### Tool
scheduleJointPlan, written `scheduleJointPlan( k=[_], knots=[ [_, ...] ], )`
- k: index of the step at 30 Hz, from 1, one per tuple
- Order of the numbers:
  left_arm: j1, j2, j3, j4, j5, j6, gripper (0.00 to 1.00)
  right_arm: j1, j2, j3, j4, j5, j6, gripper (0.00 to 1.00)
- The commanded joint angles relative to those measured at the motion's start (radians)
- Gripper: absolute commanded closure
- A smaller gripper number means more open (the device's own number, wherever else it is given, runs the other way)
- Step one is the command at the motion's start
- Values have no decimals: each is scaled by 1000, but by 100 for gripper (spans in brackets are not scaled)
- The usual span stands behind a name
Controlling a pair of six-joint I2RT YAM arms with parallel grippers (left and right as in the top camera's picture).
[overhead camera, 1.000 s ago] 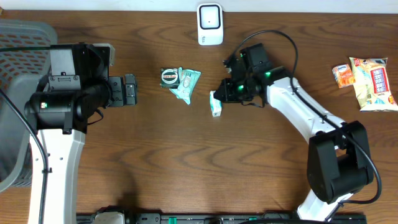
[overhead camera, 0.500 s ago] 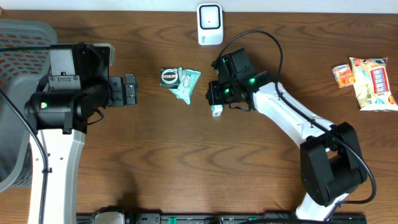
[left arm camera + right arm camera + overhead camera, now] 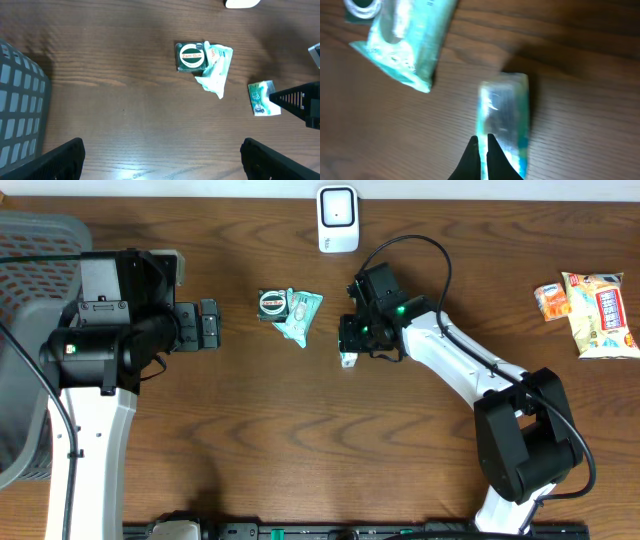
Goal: Scan the item barcode
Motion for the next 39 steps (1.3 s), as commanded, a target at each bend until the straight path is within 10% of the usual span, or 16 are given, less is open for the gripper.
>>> scheduleJointPlan(
  k=[1,22,26,30,39],
  knots=[
    [5,3,7,-2,-6,10,2,-8,8,-2,-16,73,12,99],
    [5,3,7,-2,-6,10,2,-80,-2,11,-145,127,52,99],
    [5,3,7,-2,-6,10,2,-80,-2,11,-138,134,37,83],
    [5,3,7,-2,-6,10,2,-87,-2,11,-142,183,37,1],
    [5,3,7,-2,-6,10,2,-107,-2,11,-145,190,-12,1]
  ],
)
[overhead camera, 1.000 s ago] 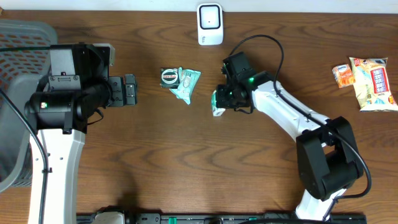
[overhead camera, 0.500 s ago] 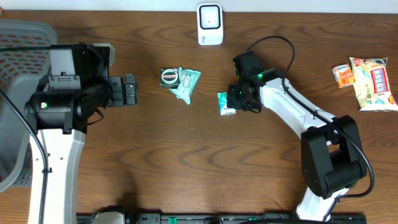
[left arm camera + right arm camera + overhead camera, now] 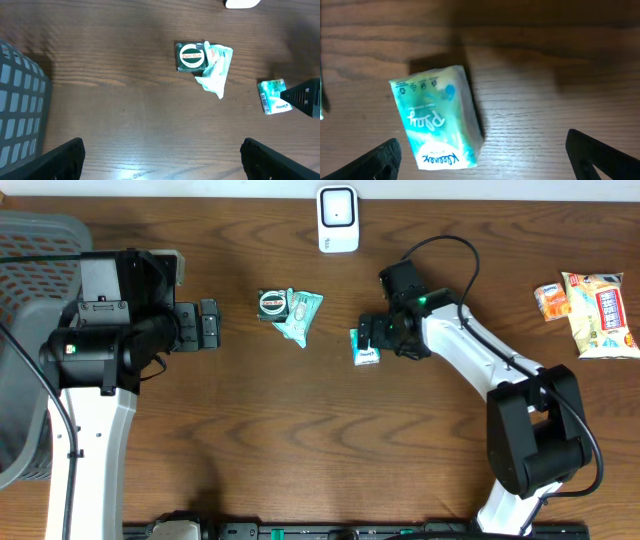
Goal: Scan the item barcode
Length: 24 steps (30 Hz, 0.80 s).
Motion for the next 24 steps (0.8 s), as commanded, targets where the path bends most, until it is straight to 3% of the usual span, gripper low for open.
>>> scheduleJointPlan(
  k=[1,4,6,9,10,13,24],
  knots=[
    [5,3,7,-2,-6,10,2,-16,-2,11,-3,19,-41,1],
    [5,3,7,-2,-6,10,2,-55,-2,11,2,-8,-29,1],
    [5,3,7,-2,-6,10,2,-85,-2,11,5,-84,-37,11],
    [5,3,7,-2,-6,10,2,-124,-1,8,20,-237,-118,36],
    [5,3,7,-2,-6,10,2,-132,-1,6,30,-283,-146,40],
    [5,3,7,-2,-6,10,2,-143,0,-10,73,-371,-188,38],
    [5,3,7,-2,-6,10,2,-146,0,-154,242,-411,-187,39]
  ],
)
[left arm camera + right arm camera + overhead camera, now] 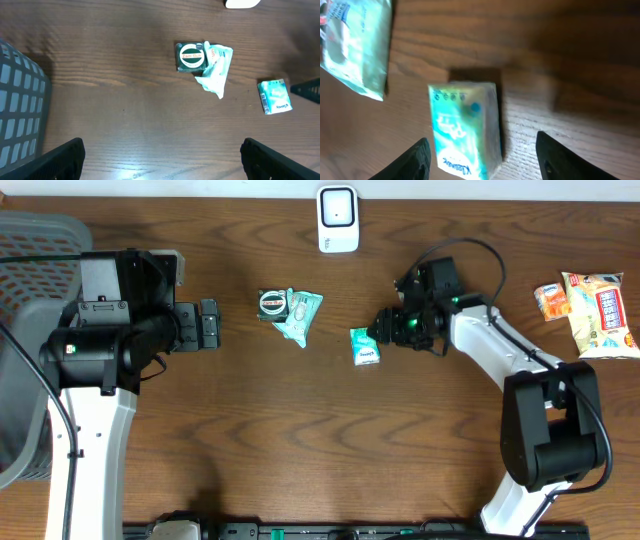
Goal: Scan the item barcode
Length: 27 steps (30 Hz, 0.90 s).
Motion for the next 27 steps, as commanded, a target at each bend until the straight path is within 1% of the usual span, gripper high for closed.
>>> scheduleJointPlan(
  k=[1,5,8,14,16,18,22,23,27],
  knots=[
    [5,3,7,-2,-6,10,2,-2,0,-53,34,-37,-21,37],
    [5,3,7,-2,-6,10,2,-17,0,-78,85,-99,-21,37],
    [5,3,7,-2,-6,10,2,-20,0,-86,110,-137,-21,41],
    [5,3,7,-2,-6,10,2,-13,1,-102,119,-138,0,41],
    [5,3,7,-2,-6,10,2,-13,6,-109,133,-139,7,44],
    [5,3,7,-2,-6,10,2,-12,19,-111,135,-138,18,46],
    [5,3,7,-2,-6,10,3,-5,72,-111,159,-146,47,45],
    [5,3,7,-2,-6,10,2,-2,90,-111,169,-146,56,46],
    [5,3,7,-2,-6,10,2,0,143,-111,196,-179,81,58]
  ],
)
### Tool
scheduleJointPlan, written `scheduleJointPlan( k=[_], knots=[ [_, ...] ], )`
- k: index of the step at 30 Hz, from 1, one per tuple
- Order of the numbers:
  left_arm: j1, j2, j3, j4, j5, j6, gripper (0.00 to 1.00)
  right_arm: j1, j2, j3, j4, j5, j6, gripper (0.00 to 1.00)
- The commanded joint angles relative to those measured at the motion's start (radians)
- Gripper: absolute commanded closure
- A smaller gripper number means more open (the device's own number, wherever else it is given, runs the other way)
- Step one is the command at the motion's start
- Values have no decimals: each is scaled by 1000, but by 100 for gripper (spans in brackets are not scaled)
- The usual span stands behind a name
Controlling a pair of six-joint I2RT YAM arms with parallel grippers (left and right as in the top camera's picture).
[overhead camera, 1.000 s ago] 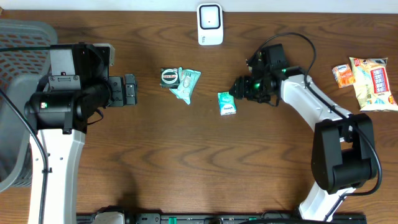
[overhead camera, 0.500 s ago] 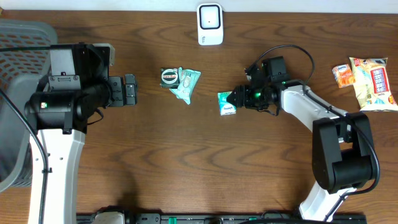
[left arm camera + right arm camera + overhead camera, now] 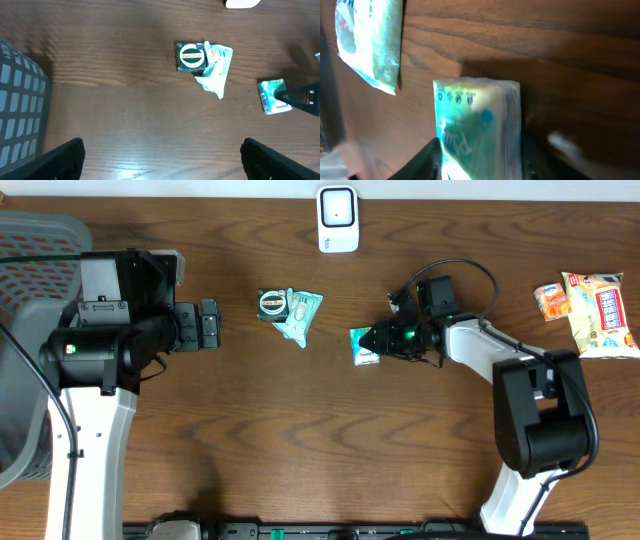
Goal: Scan the item barcode
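Observation:
A teal tissue pack [image 3: 363,349] lies flat on the wooden table, right of centre. My right gripper [image 3: 380,340] reaches it from the right, low over the wood. In the right wrist view the pack [image 3: 475,115] fills the gap of the right gripper [image 3: 479,160], a dark finger pressed against each long side. The white barcode scanner [image 3: 338,220] stands at the table's far edge, above and left of the pack. My left gripper [image 3: 208,325] hovers open far to the left, its fingers [image 3: 65,157] wide apart over bare wood. The left wrist view shows the pack [image 3: 272,97] too.
A green round-labelled tin [image 3: 271,304] and a pale green wipes packet [image 3: 300,316] lie together left of the tissue pack. Two snack bags [image 3: 598,312] lie at the right edge. A grey mesh basket [image 3: 30,270] stands at the far left.
My right gripper has come in lower and closer from the right, and its fingers, then spread wide of the tissue pack, now press on both its sides. The left arm is unmoved.
The right gripper was shut, its tips against the pack standing on edge near the wipes. Then the pack lay flat, slightly to the right, with the gripper open above it. It drew back rightward, still open, and is now closed round the pack.

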Motion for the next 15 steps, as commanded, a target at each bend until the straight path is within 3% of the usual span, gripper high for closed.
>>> scheduleJointPlan(
  k=[1,5,9,14,15],
  knots=[
    [5,3,7,-2,-6,10,2,7,72,-16,-5,-11,34,60],
    [5,3,7,-2,-6,10,2,-4,65,-15,-2,-44,35,73],
    [5,3,7,-2,-6,10,2,-11,58,-14,-1,-80,34,77],
    [5,3,7,-2,-6,10,2,-11,46,-14,13,-166,-10,99],
    [5,3,7,-2,-6,10,2,-11,42,-14,23,-198,-19,99]
  ],
)
